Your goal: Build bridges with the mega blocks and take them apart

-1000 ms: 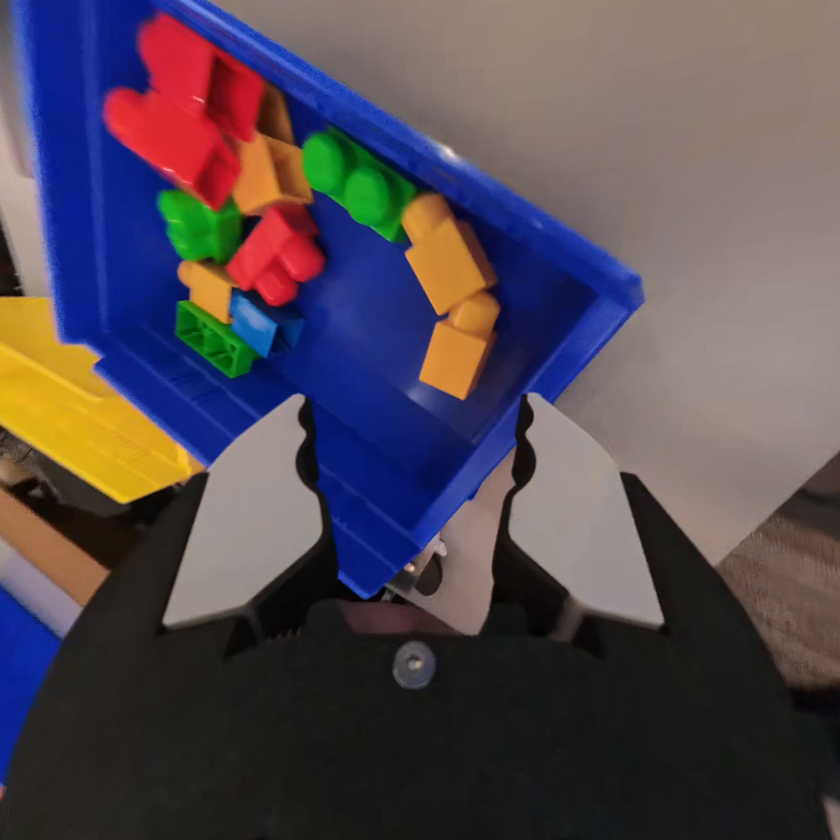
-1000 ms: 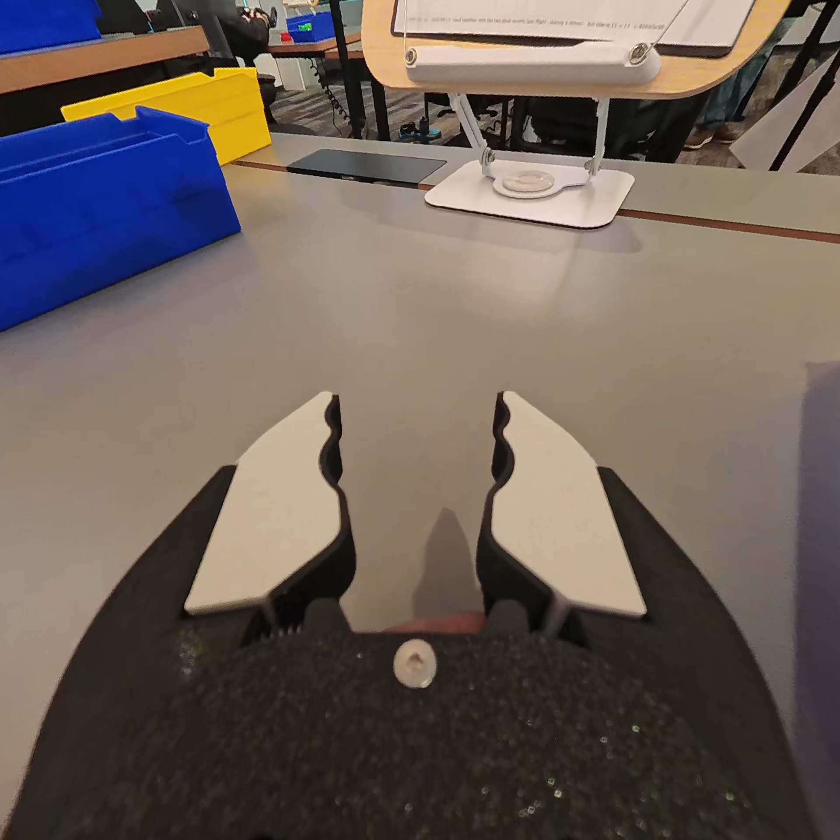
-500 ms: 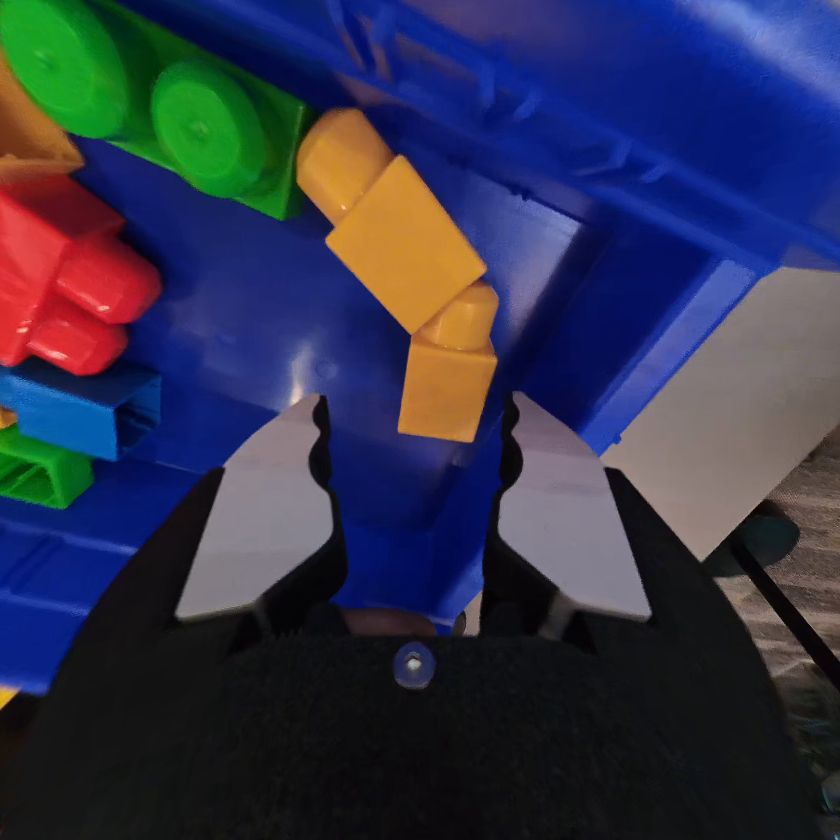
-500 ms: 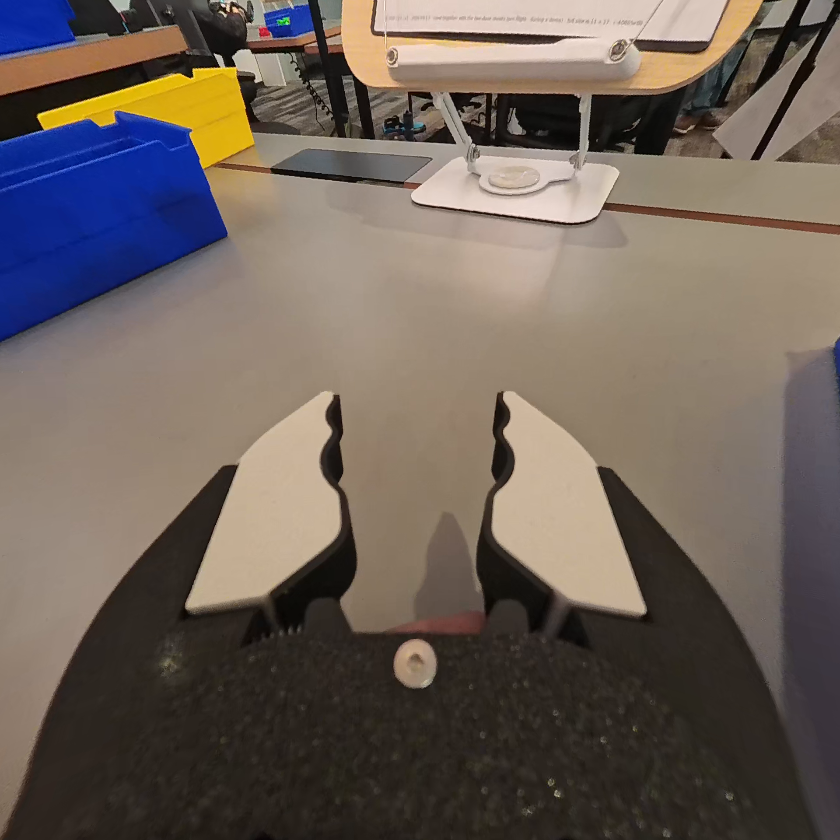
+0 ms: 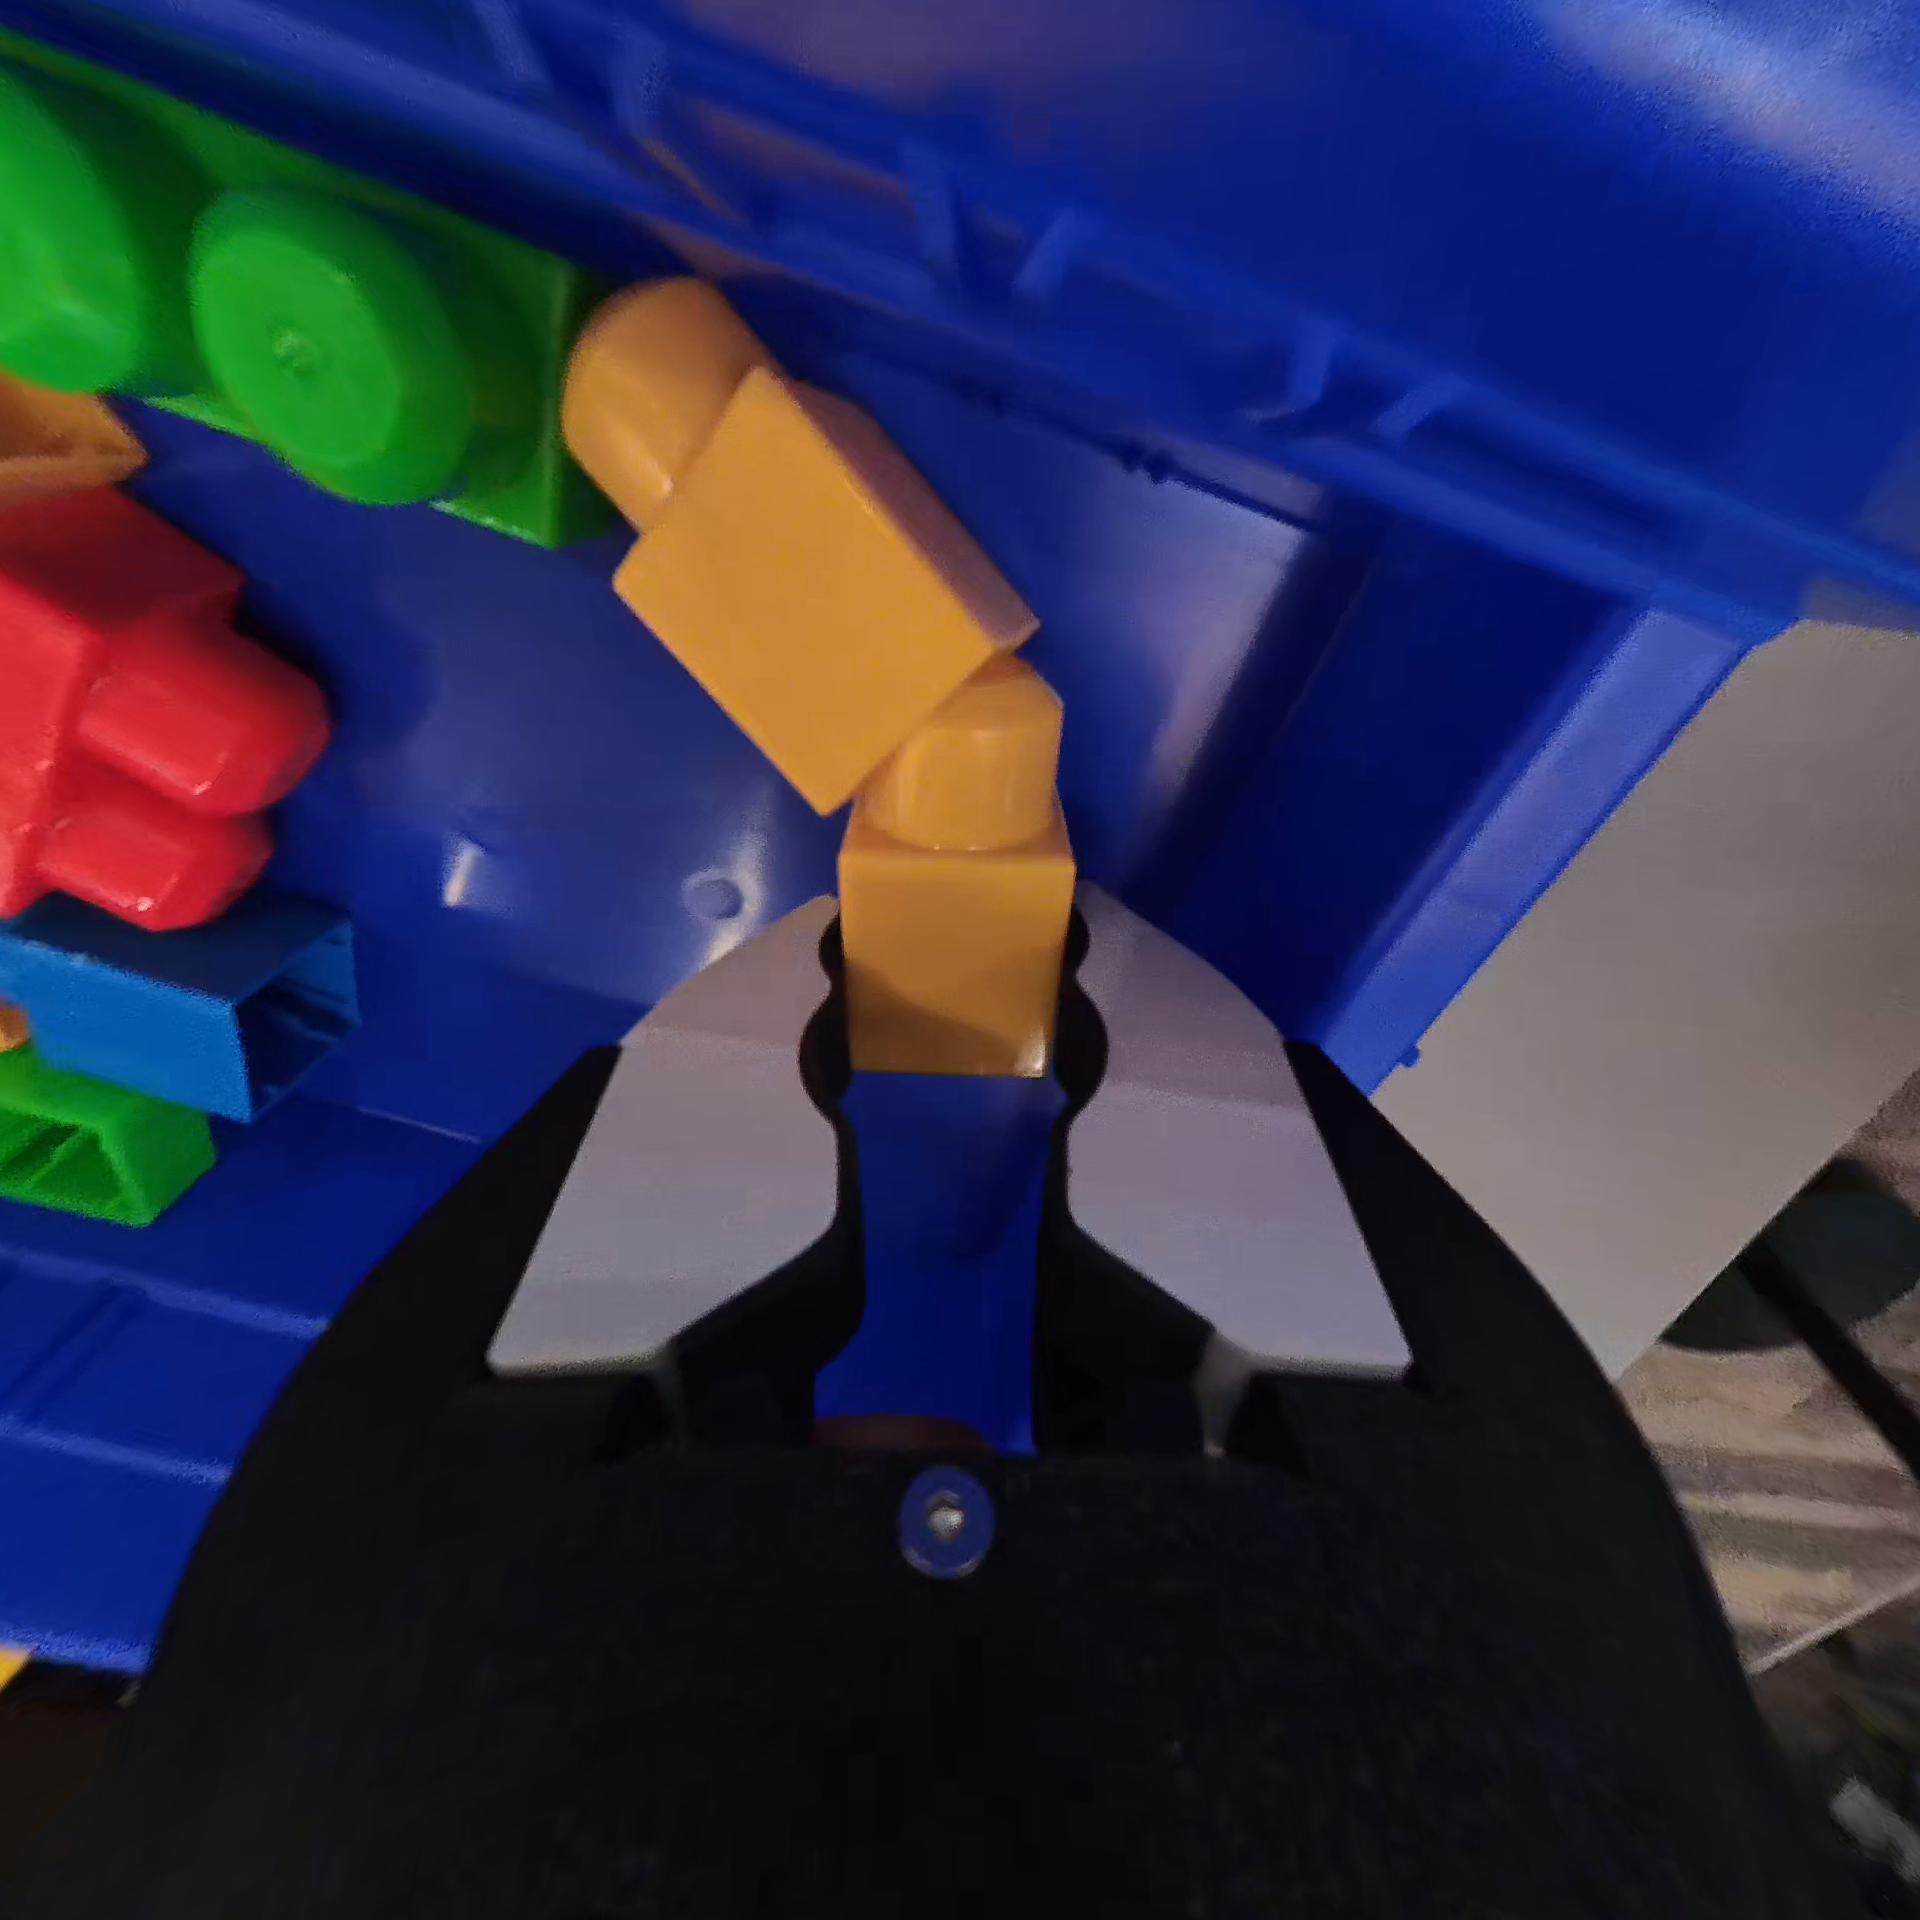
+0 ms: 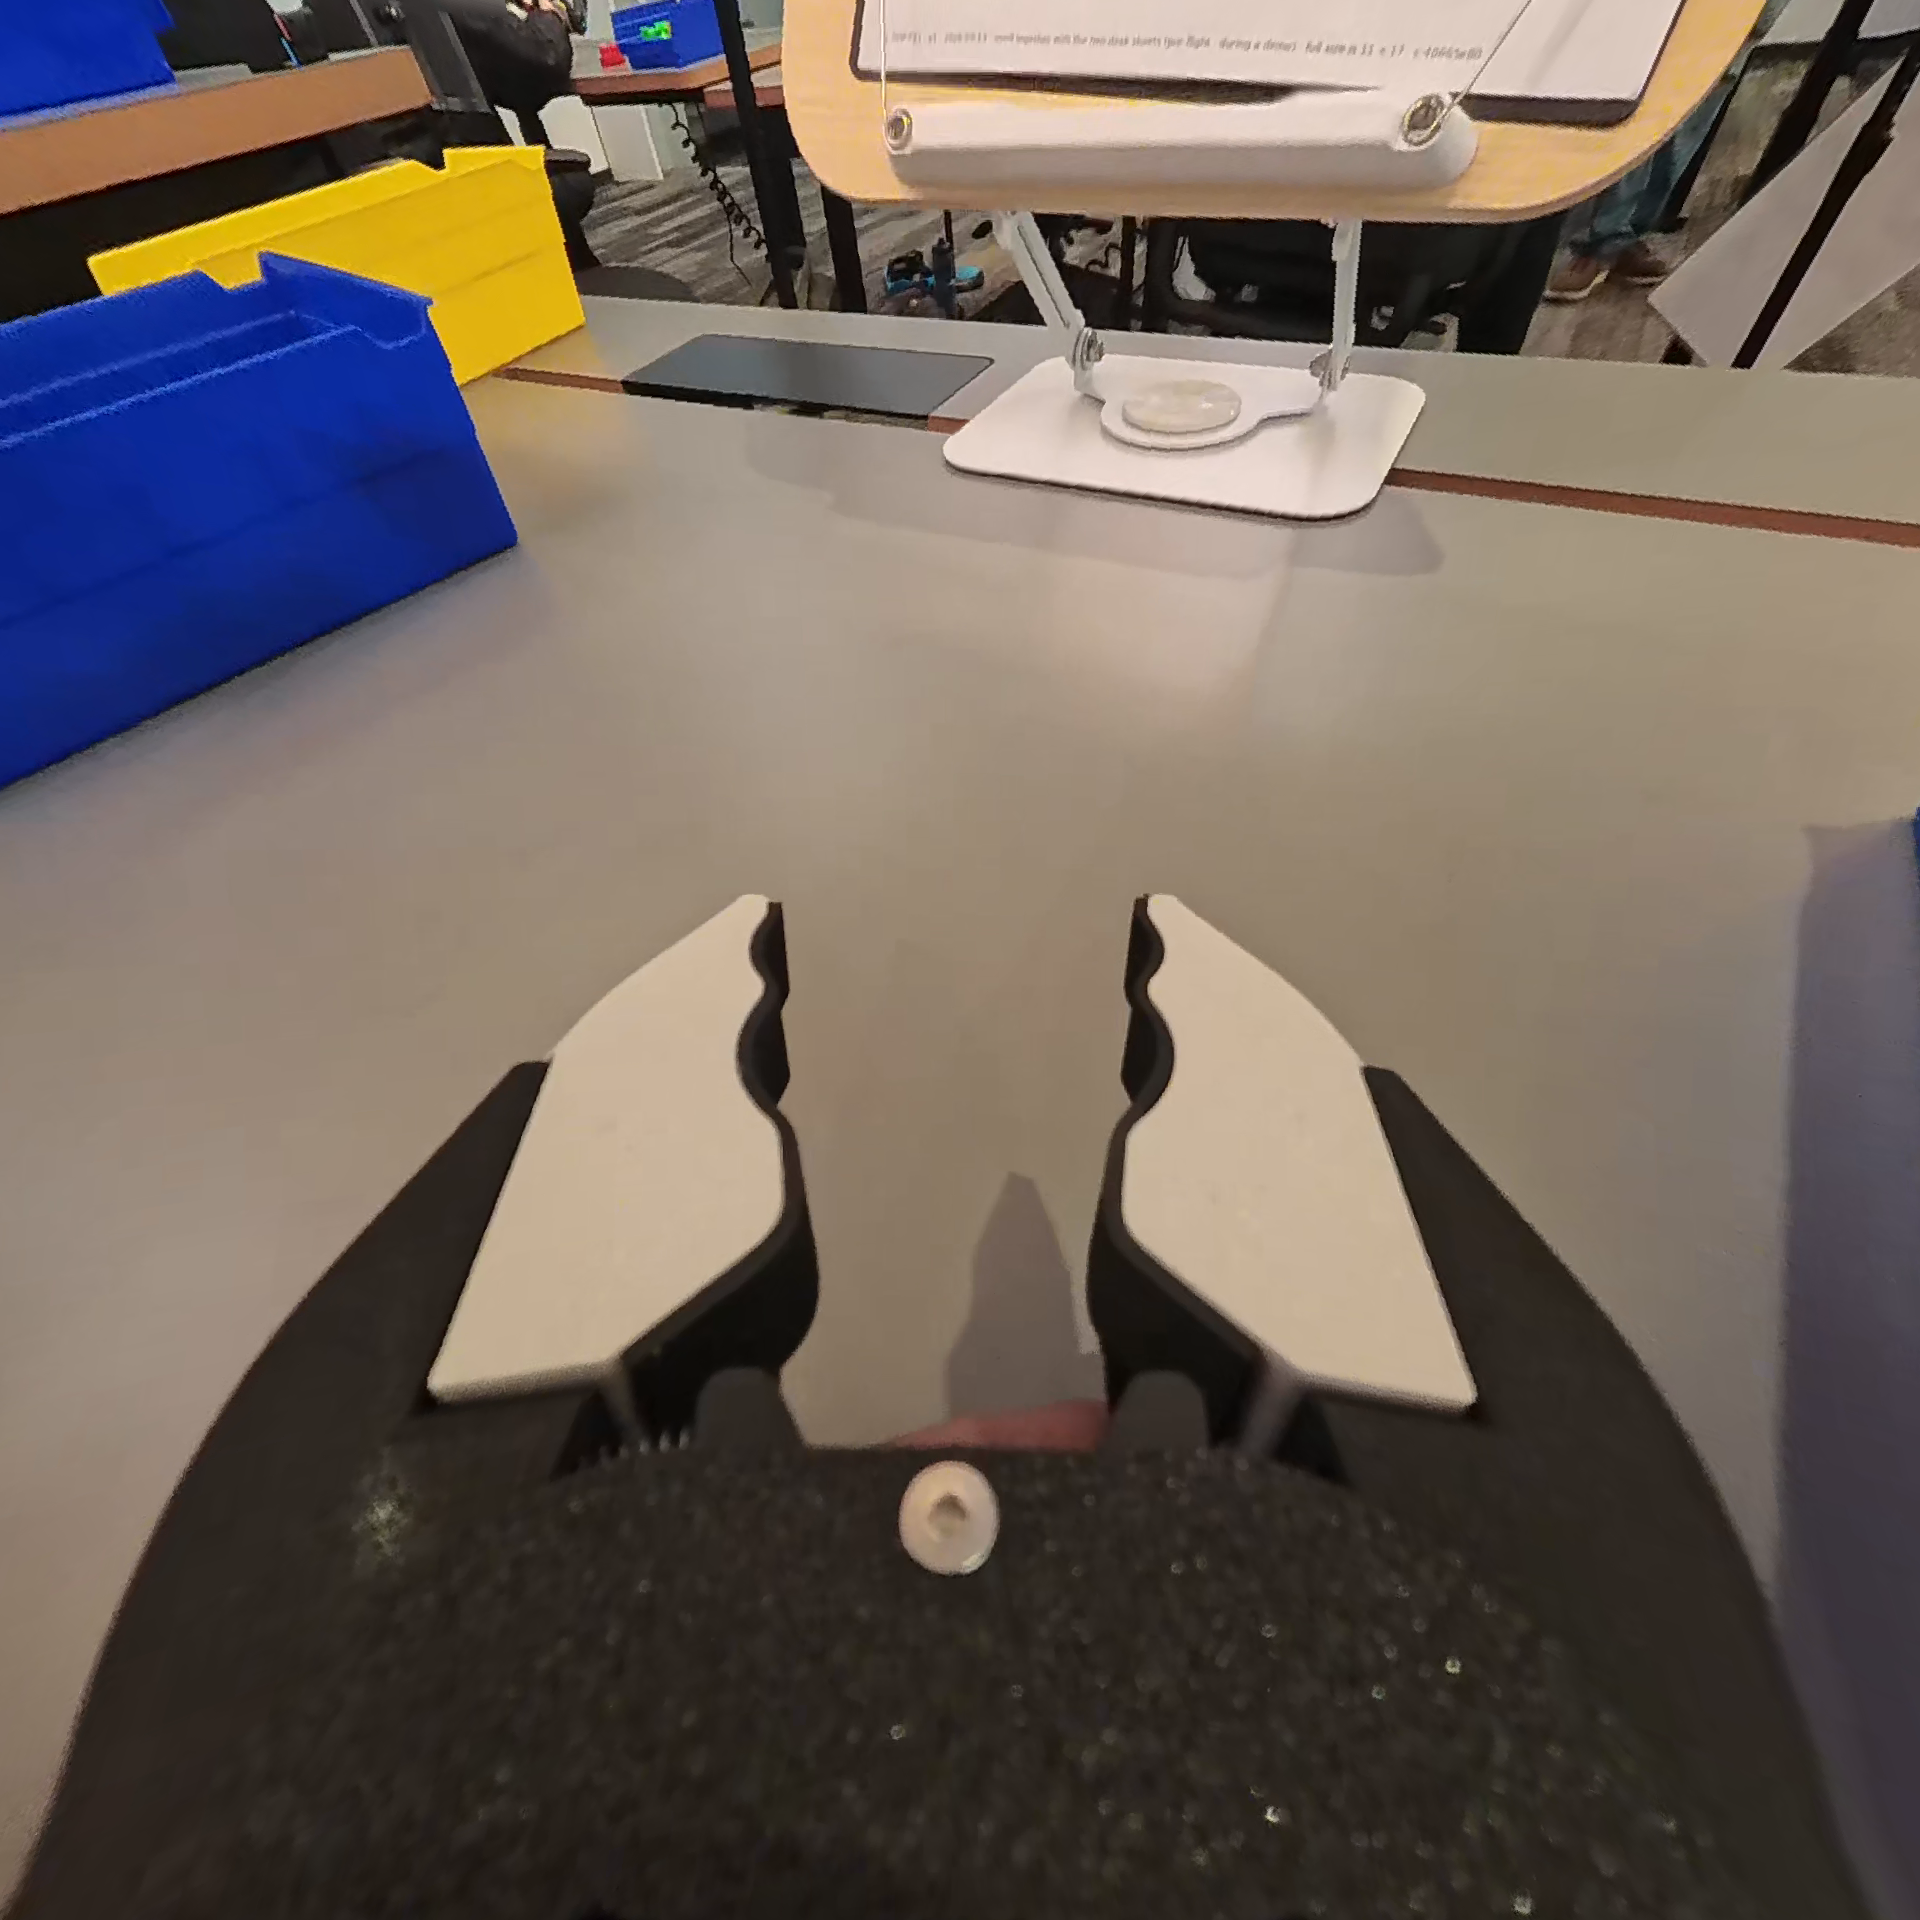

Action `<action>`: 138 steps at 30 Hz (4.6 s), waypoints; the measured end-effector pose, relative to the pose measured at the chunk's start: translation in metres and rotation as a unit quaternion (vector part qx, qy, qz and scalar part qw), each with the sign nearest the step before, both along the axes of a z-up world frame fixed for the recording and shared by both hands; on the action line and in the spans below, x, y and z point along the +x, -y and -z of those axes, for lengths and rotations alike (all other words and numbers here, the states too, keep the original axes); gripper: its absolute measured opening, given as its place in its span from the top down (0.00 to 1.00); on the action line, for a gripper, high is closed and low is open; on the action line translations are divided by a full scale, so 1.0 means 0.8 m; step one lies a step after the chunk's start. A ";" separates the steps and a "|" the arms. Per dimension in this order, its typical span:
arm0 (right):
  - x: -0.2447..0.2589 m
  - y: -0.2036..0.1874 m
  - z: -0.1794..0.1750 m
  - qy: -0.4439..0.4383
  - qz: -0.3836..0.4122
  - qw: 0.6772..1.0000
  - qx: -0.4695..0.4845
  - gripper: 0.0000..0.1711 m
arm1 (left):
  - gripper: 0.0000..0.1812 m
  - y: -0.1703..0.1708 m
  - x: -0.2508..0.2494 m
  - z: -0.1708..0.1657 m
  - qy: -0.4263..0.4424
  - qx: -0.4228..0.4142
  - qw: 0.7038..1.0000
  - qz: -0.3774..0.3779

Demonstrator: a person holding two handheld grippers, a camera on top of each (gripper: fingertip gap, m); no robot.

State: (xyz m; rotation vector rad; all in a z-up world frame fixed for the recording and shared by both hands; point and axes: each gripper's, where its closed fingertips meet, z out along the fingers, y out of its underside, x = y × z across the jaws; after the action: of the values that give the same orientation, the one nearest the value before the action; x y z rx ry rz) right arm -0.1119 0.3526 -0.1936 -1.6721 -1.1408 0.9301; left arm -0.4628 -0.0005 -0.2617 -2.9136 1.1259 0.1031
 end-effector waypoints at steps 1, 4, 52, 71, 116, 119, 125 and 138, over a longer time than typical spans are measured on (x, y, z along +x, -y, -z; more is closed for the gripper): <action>0.000 0.000 -0.003 -0.002 -0.002 1.000 0.000 0.64 | 0.80 -0.003 -0.001 -0.007 -0.001 0.015 1.000 -0.010; -0.001 0.002 -0.011 -0.005 -0.011 1.000 0.005 0.64 | 0.80 -0.016 -0.010 -0.040 -0.029 0.078 0.996 -0.040; 0.040 0.015 -0.021 -0.013 -0.034 0.999 0.013 0.67 | 0.80 -0.359 0.247 -0.022 0.175 0.430 0.798 -0.384; 0.041 0.012 -0.014 -0.007 -0.037 0.999 0.002 0.67 | 0.79 -0.378 0.252 0.006 0.173 0.363 0.824 -0.400; 0.004 0.020 -0.004 0.032 -0.052 0.998 0.007 0.66 | 0.53 -0.035 0.117 -0.174 0.025 0.440 0.805 -0.397; -0.005 0.018 -0.005 0.034 -0.053 0.998 0.003 0.66 | 0.54 -0.029 0.049 -0.147 -0.031 0.332 0.857 -0.393; -0.020 0.010 -0.004 0.043 -0.055 0.998 0.009 0.66 | 0.56 -0.049 0.005 -0.059 0.009 0.157 0.907 -0.390; -0.006 -0.013 0.005 0.049 -0.041 0.998 -0.006 0.66 | 0.80 -0.051 0.010 0.013 0.016 0.013 0.932 -0.361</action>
State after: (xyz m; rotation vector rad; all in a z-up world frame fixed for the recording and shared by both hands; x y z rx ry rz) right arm -0.1164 0.3627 -0.1977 -1.7060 -1.2800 0.9164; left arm -0.4547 0.0403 -0.2719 -3.1134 -0.0048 0.0744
